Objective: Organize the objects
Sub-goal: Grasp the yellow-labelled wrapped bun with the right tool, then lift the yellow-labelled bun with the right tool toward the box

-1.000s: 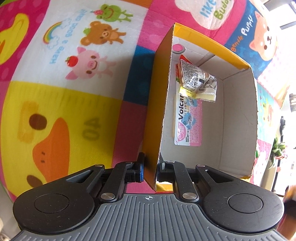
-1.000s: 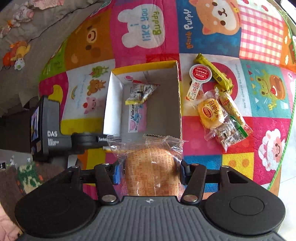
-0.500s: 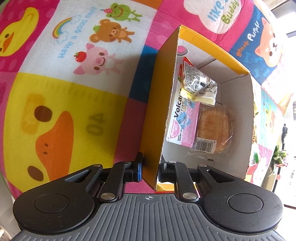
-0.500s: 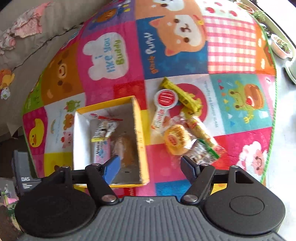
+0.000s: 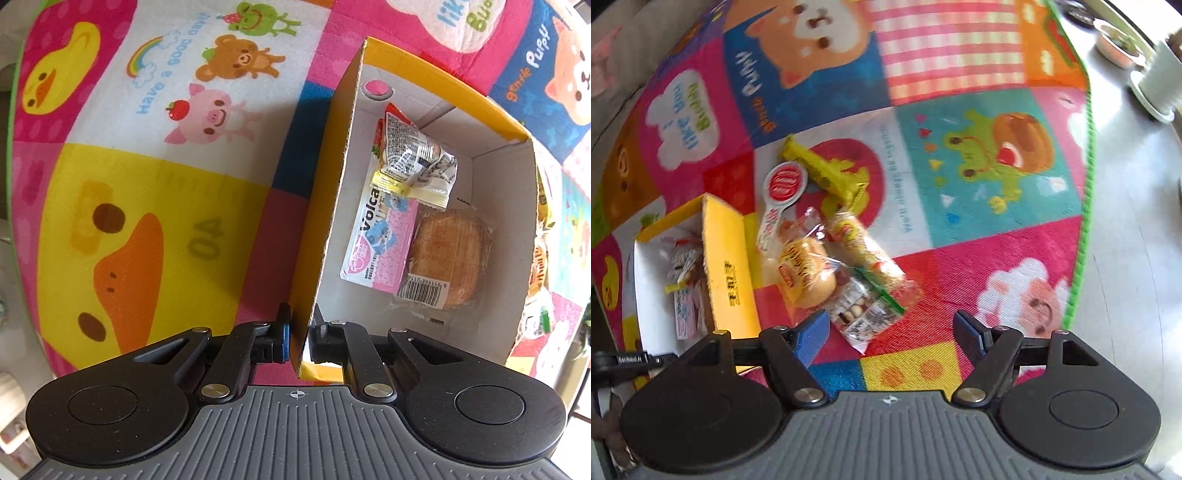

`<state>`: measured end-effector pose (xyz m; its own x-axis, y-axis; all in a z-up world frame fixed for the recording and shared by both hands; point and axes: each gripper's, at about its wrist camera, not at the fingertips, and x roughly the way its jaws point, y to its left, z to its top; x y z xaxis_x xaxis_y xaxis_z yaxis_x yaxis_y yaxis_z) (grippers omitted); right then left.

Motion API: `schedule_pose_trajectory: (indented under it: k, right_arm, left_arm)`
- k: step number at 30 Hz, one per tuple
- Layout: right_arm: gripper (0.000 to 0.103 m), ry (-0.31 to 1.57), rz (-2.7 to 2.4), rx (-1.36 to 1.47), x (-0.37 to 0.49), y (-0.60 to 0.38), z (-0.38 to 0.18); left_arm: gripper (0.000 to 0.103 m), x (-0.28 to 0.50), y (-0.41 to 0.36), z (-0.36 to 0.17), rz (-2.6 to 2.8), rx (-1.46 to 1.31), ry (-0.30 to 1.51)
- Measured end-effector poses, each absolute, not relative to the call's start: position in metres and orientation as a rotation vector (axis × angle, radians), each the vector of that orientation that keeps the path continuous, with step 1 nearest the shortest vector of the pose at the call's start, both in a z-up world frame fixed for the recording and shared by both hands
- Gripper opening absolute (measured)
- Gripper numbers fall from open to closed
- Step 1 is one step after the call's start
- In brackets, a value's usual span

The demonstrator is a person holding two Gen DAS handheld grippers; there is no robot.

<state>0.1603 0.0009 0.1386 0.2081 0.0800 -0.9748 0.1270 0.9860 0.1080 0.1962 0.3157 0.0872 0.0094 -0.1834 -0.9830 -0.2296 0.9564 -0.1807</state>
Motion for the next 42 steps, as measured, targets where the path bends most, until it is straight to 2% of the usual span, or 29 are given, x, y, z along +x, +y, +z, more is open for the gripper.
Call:
schedule_pose_trajectory:
  k: [7,15,20,22,24,27,42]
  right_arm:
    - [0.076,1.333,0.252,-0.022,0.201,0.067,0.094]
    - [0.076,1.415,0.281,-0.038,0.234,0.067,0.04]
    - [0.078,1.404,0.303,-0.074,0.236,0.071,0.038]
    - [0.075,1.403,0.298,-0.116,0.236,0.072,0.04]
    - [0.065,1.411,0.292,-0.15,0.237,0.076,0.042]
    - [0.059,1.448,0.28,-0.114,0.236,0.076,0.046]
    - [0.058,1.357,0.121,0.053,0.161,0.056,0.163]
  left_arm:
    - [0.01,0.205,0.301,0.097,0.05,-0.259,1.585]
    - [0.01,0.199,0.295,0.09,0.094,-0.219,1.639]
    - [0.01,0.2,0.287,0.086,0.094,-0.206,1.649]
    - [0.01,0.201,0.286,0.083,0.094,-0.212,1.654]
    - [0.01,0.201,0.283,0.081,0.091,-0.214,1.654]
    - [0.01,0.2,0.281,0.08,0.069,-0.221,1.647]
    - [0.01,0.197,0.288,0.065,-0.068,-0.301,1.541]
